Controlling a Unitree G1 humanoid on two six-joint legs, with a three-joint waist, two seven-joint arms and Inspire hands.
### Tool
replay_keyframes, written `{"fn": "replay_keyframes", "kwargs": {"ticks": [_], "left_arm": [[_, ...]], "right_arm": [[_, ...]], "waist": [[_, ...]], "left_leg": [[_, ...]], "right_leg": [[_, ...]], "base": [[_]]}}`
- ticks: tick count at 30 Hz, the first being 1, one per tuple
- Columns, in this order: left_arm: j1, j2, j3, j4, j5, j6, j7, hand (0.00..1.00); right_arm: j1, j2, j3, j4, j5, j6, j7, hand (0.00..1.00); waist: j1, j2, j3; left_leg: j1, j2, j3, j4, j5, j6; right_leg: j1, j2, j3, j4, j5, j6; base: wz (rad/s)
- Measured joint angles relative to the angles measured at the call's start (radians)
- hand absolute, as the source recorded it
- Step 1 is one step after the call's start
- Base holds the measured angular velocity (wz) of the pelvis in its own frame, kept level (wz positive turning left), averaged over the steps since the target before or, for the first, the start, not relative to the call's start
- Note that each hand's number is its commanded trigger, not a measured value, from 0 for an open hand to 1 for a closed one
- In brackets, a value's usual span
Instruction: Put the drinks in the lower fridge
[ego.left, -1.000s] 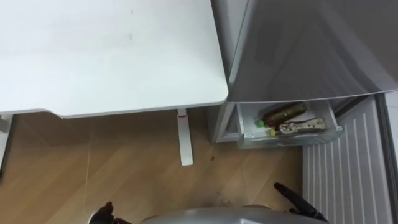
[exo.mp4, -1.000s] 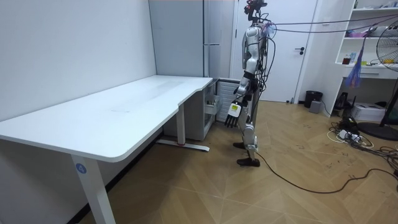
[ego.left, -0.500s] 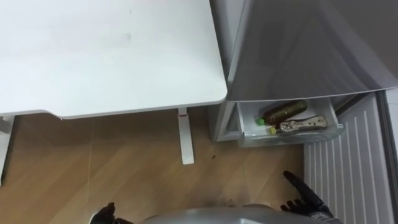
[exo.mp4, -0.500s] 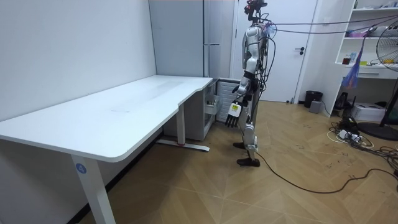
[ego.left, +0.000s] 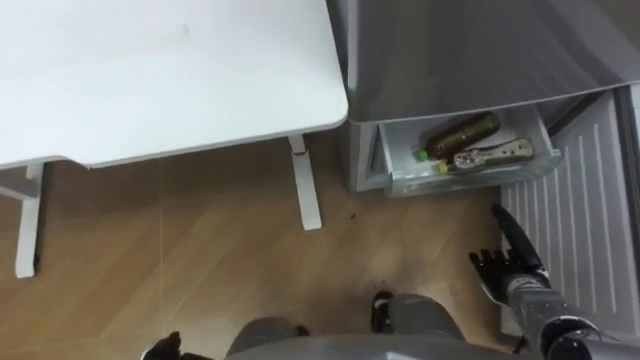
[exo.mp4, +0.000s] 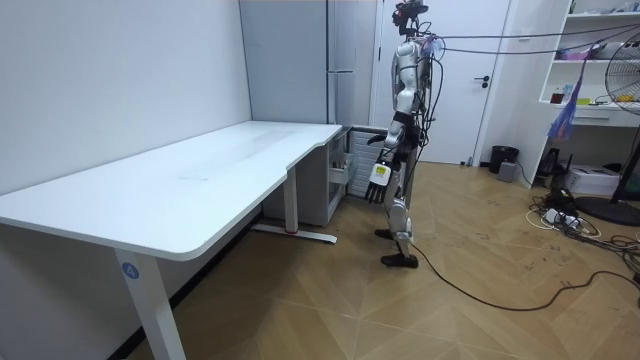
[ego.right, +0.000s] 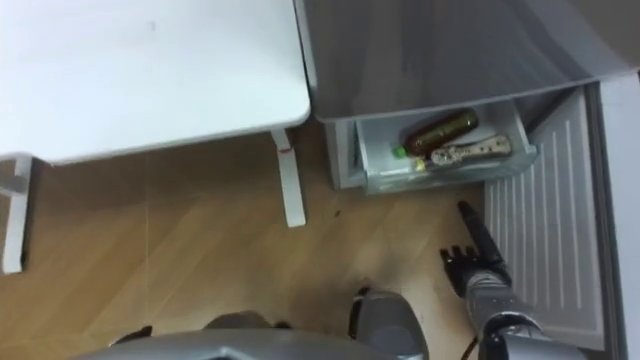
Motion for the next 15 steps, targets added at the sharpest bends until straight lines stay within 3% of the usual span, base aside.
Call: {"fn": "replay_keyframes", "kwargs": {"ticks": [6,11,15], "left_arm": [[-0.07,0.003,-0.053,0.033,-0.037,-0.003,-0.007,0.0],[-0.14,0.022,-0.096,0.05,-0.071,-0.004,-0.01,0.0],[-0.204,0.028,-0.095,0.042,-0.158,-0.019,0.01,0.0]], "right_arm": [[-0.064,-0.032,0.0,0.027,0.056,-0.023,0.0,0.0],[-0.144,-0.054,0.0,0.053,0.059,-0.031,-0.011,0.0],[-0.217,-0.119,0.001,0.053,0.093,-0.032,-0.005,0.0]], "waist": [[0.027,-0.003,0.0018],[0.041,-0.009,0.0038],[0.079,-0.015,0.0064]], "left_leg": [[-0.159,-0.011,-0.026,0.05,0.005,0.006],[-0.264,-0.018,-0.036,0.087,0.02,0.014],[-0.378,-0.018,-0.04,0.147,0.018,0.018]], "right_leg": [[-0.133,-0.003,0.006,0.013,0.042,-0.009],[-0.22,-0.001,0.013,0.007,0.084,-0.012],[-0.315,0.001,0.016,0.021,0.111,-0.01]], "base": [[0.01],[-0.03],[-0.03]]}}
